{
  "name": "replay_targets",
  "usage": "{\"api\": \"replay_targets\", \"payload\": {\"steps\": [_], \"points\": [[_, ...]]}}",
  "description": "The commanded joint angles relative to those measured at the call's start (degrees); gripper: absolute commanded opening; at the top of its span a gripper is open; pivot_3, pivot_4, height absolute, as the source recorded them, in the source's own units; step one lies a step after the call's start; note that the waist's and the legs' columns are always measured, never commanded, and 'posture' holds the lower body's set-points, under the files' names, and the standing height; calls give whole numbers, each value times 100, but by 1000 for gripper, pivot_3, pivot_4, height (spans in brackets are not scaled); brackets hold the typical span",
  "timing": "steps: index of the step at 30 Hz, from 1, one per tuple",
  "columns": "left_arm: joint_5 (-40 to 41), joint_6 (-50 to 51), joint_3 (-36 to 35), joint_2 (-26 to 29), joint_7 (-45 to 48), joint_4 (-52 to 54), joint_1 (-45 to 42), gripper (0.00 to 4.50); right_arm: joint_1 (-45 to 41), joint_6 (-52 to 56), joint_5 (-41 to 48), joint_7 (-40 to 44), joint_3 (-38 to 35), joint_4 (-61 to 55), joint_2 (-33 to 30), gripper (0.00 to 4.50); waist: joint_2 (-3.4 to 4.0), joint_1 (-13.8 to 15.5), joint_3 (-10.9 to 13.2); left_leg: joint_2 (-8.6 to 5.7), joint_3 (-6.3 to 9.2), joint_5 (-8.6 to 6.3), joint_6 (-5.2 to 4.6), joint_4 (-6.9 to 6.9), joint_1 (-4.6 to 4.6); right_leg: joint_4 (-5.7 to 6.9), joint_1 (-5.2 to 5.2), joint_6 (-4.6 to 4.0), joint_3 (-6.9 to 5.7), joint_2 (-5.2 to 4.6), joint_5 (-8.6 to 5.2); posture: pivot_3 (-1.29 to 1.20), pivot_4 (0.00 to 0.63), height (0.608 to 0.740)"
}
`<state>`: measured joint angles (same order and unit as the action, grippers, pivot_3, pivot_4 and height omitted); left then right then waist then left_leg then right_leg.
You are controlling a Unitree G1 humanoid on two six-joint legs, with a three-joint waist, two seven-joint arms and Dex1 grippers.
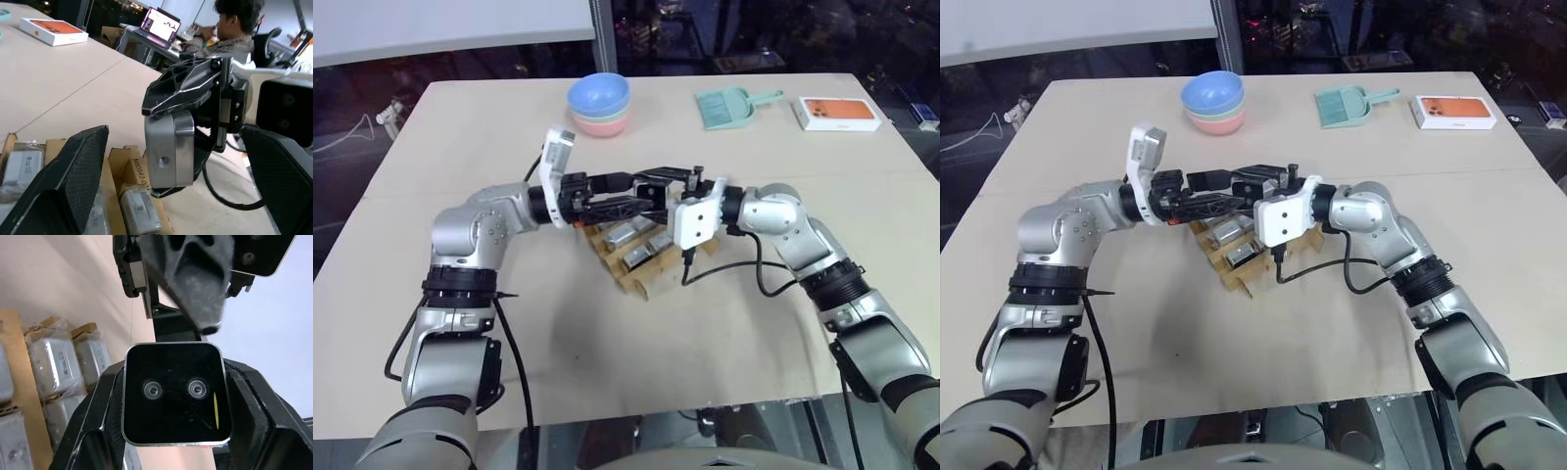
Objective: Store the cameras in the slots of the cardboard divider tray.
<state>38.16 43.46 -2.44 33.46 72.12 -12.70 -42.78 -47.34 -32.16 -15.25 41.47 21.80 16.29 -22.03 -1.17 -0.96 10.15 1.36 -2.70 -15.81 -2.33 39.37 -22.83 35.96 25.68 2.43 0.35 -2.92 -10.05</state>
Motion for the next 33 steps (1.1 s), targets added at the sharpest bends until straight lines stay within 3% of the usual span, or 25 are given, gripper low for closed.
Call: {"api": "replay_targets", "payload": {"steps": [1, 4, 7, 11, 13, 14, 17, 20, 25, 29, 33], "points": [[67, 27, -48, 42, 98, 118, -115, 3184, -56, -144, 43, -29, -46, -224, -11, 2049, 0, 0, 0, 0, 0, 0, 0, 0, 0, 0, 0, 0, 0, 0, 0, 0, 150, 740], [60, 14, -51, 8, 83, 56, -164, 1766, -65, -163, 26, -34, -48, -216, -8, 2049, 0, 0, 0, 0, 0, 0, 0, 0, 0, 0, 0, 0, 0, 0, 0, 0, 150, 740], [13, -48, -13, -23, 93, 22, -176, 710, -38, -112, 35, -16, -54, -260, -8, 2049, 0, 0, 0, 0, 0, 0, 0, 0, 0, 0, 0, 0, 0, 0, 0, 0, 150, 740], [-72, -156, 32, -112, 38, 22, -169, 709, 49, 107, 101, 91, -68, -419, -43, 2049, 0, 8, 0, 0, 0, 0, 0, 0, 0, 0, 0, 0, 0, 0, 0, 0, 150, 740], [-128, -214, 54, -168, 6, 11, -175, 709, 106, 258, 221, 199, -90, -539, -73, 3055, 0, 9, 0, 0, 0, 0, 0, 0, 0, 0, 0, 0, 0, 0, 0, 0, 150, 740], [-172, -270, 63, -205, -34, 1, -188, 709, 132, 289, 299, 231, -121, -594, -95, 3242, 0, 10, 0, 0, -1, 0, 0, 0, 0, -1, 0, 0, 0, 0, 0, 0, 150, 740], [-307, -338, 127, -306, -139, -38, -297, 709, 384, 932, 956, 807, -394, -1117, -532, 4486, -1, 40, 0, -1, 2, 0, 0, 0, -2, -1, -1, 0, -2, -1, 0, 0, 150, 740], [-611, -375, 420, -272, -74, -241, -560, 709, 779, 1950, 1702, 1428, -772, -1822, -1250, 4486, -3, 81, 2, -4, 3, -3, -6, 5, -7, -5, -2, 0, -3, -4, 0, 0, 150, 740], [-1445, -939, 947, -262, 110, -1261, -1444, 709, 1774, 4849, 3469, 2054, -1808, -3360, -2630, 4486, -3, 117, 2, -6, 1, -16, -27, 2, -4, -6, -3, 0, -2, -4, 0, 0, 150, 740], [-1967, -1192, 1373, -326, 297, -1700, -1951, 709, 2343, 6563, 4452, 1822, -2739, -4120, -3278, 4486, -2, 113, 4, -4, 6, -16, -28, 2, -4, -5, -3, 0, -3, 1, -1, 0, 150, 740], [-2246, -1505, 1585, -560, 452, -1950, -2302, 709, 2798, 7137, 4619, 1244, -3471, -4421, -3323, 4486, -5, 92, 3, -4, 2, -16, -29, 3, -4, -7, -4, 1, 2, 1, -1, 0, 150, 740]]}}
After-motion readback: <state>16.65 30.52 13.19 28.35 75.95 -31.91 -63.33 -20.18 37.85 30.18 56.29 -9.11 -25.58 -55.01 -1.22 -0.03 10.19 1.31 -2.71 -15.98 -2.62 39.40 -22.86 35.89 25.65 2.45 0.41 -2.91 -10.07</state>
